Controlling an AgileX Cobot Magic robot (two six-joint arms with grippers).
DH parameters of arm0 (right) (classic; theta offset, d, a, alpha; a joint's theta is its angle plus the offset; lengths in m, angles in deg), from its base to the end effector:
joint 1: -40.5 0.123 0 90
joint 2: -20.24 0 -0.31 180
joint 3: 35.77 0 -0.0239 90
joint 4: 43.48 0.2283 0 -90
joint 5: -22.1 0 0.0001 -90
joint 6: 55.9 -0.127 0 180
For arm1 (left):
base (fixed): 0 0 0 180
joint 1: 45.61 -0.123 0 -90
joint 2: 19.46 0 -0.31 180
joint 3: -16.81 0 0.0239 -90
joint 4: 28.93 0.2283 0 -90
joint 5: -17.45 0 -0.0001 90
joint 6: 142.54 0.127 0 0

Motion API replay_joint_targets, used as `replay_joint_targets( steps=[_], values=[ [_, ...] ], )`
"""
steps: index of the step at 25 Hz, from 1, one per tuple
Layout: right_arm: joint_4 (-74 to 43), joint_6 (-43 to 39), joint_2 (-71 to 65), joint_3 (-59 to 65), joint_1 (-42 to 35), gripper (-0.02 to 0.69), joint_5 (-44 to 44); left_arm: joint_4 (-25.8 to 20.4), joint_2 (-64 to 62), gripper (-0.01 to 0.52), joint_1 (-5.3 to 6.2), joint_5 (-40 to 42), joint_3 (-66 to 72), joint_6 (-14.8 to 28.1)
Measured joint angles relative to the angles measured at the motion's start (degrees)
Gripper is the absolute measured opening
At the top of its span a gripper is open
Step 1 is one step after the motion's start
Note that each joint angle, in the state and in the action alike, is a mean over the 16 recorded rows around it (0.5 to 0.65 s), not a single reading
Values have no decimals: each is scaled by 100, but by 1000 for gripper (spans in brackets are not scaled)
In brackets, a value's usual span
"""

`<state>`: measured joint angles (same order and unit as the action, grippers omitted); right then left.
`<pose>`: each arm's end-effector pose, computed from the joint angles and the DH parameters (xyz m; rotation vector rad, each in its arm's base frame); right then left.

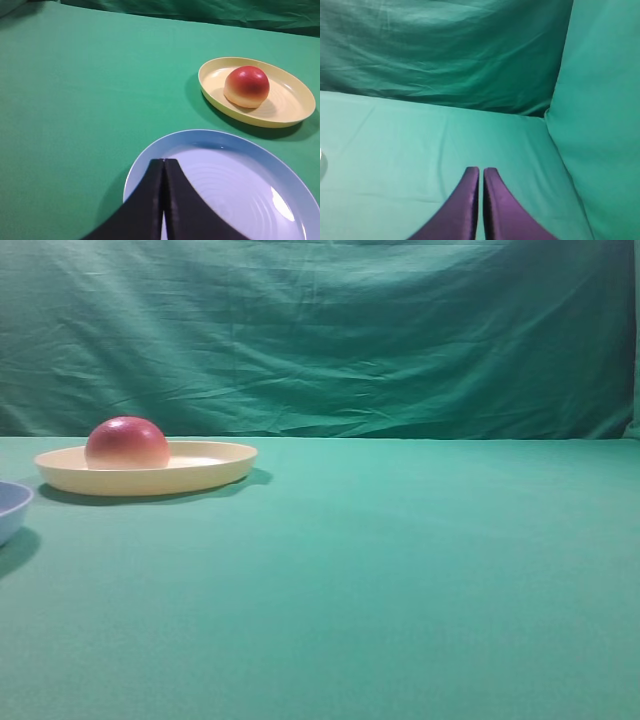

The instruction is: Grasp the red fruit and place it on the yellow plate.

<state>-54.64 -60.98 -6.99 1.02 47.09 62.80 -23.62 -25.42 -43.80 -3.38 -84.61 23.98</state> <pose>0.0428 -0.0112 0.3554 -0.0692 1.8156 -0.0759 0.0392 0.0030 0.1671 -0.1306 1.8339 -0.0961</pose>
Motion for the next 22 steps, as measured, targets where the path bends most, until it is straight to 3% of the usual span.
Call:
replay_joint_targets(
  steps=[10,22],
  values=[
    [-22,-2,1627,2050,-687,0,-618,0,0,0,0,0,0,0],
    [-33,-79,2066,3609,-910,0,-1093,0,0,0,0,0,0,0]
  ],
)
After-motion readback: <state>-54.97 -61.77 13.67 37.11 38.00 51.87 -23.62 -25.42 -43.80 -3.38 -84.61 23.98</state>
